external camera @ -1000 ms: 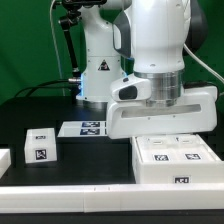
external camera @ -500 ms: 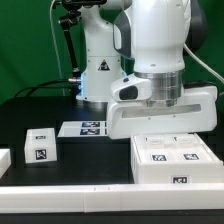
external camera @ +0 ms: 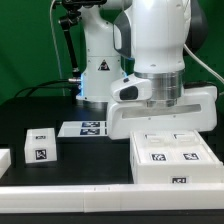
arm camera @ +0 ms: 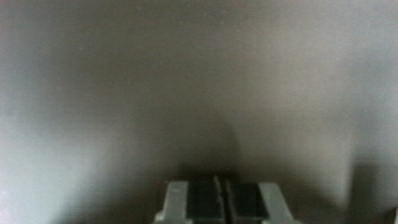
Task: Assemble cabinet
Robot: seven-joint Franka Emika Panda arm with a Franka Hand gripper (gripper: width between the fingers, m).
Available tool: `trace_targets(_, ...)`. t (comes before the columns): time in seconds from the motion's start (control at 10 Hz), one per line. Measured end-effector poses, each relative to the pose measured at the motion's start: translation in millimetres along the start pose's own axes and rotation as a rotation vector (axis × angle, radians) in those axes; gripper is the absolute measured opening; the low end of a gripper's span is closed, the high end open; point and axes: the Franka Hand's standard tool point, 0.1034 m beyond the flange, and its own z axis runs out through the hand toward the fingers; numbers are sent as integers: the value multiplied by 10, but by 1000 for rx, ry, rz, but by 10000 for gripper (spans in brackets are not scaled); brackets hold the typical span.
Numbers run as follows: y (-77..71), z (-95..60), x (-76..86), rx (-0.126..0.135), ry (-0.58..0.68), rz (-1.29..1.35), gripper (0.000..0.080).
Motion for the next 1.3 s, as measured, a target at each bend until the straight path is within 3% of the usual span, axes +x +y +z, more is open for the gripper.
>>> trace_targets(0.1,0,-2,0,0,0,-2,2)
trace_targets(0.4,19,-231,47,0,-12,-25,2)
trace_targets(0.8,77,-536,96,5,-146,-26,2)
trace_targets(1.3,53,-510,71,2,-147,-27,2)
